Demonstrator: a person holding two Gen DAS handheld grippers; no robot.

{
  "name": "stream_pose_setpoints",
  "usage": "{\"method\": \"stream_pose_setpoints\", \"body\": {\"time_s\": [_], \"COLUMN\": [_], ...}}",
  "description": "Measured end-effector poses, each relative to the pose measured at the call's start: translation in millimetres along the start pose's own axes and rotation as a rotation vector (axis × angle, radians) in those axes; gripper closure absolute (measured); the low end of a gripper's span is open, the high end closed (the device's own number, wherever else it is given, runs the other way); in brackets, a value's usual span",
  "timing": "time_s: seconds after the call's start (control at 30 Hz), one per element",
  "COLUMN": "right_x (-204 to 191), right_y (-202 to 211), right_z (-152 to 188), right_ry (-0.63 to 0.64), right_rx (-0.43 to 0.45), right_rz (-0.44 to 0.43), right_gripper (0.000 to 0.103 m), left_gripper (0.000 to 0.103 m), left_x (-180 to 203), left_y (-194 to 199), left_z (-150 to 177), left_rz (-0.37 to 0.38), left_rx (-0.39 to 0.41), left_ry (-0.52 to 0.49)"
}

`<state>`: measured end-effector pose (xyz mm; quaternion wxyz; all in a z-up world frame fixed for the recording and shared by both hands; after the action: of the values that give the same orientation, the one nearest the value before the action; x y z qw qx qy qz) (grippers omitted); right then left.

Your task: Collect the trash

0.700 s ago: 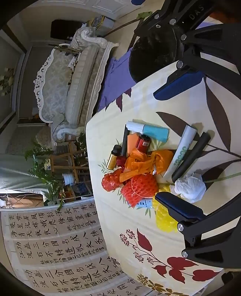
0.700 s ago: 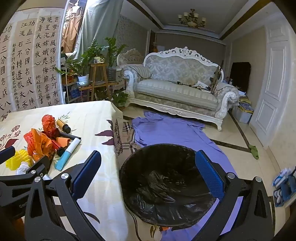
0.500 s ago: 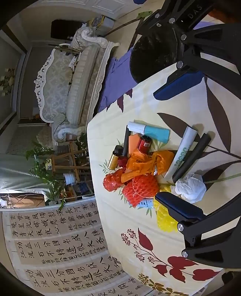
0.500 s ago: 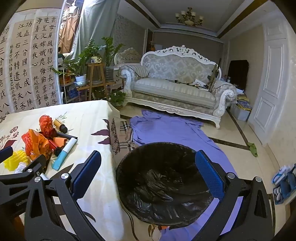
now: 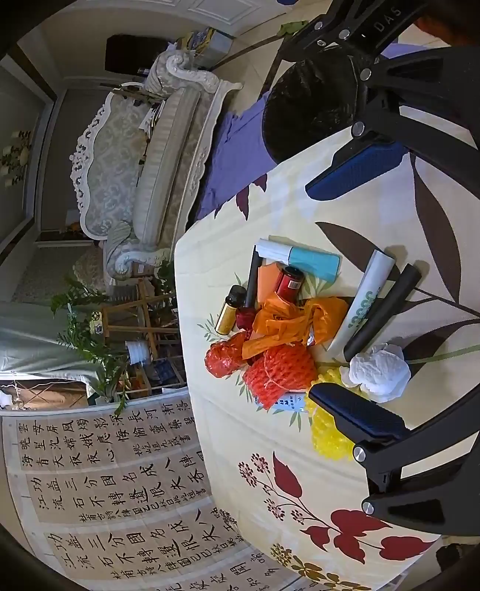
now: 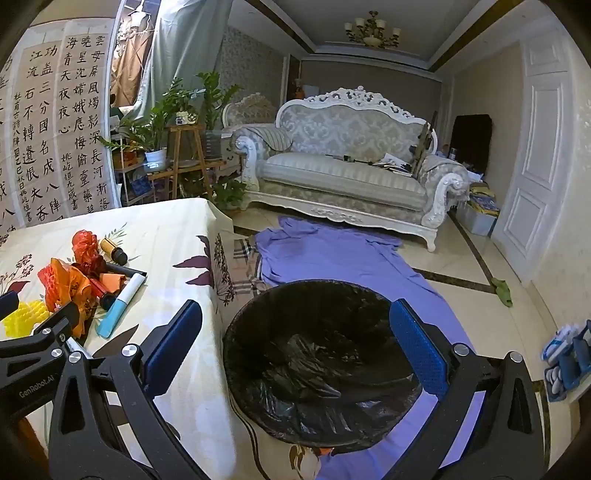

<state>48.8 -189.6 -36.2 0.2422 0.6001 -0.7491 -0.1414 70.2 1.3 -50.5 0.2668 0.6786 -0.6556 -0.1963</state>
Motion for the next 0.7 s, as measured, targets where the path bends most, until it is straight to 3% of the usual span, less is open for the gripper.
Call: {"method": "stream_pose_setpoints", "body": {"time_s": [0.7], "right_x": [12.3], "right_y": [3.4], "right_z": [-1.5], "right_ry": [-0.009], "right_rx": [-0.006], "right_rz": [0.024], "right_gripper": [0.004], "left_gripper": [0.007], "left_x": [4.2], "left_y": [-0.9], "left_z": [-2.2], "left_rz": [0.007], "left_rx": [-0.001], "left_ry": [-0.013]}}
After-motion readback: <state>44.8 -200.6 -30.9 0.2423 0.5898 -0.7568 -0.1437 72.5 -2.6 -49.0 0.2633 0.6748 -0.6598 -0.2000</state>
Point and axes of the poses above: each gripper's, at about its wrist camera, not at the fingertips, and y roughly against the way its jaws point, x to its right, z to its underside, the point moved 9 cm from there along -y, roughly the way its jaws point, and after that the axes turned 9 degrees about y, right-handed, at the moved point
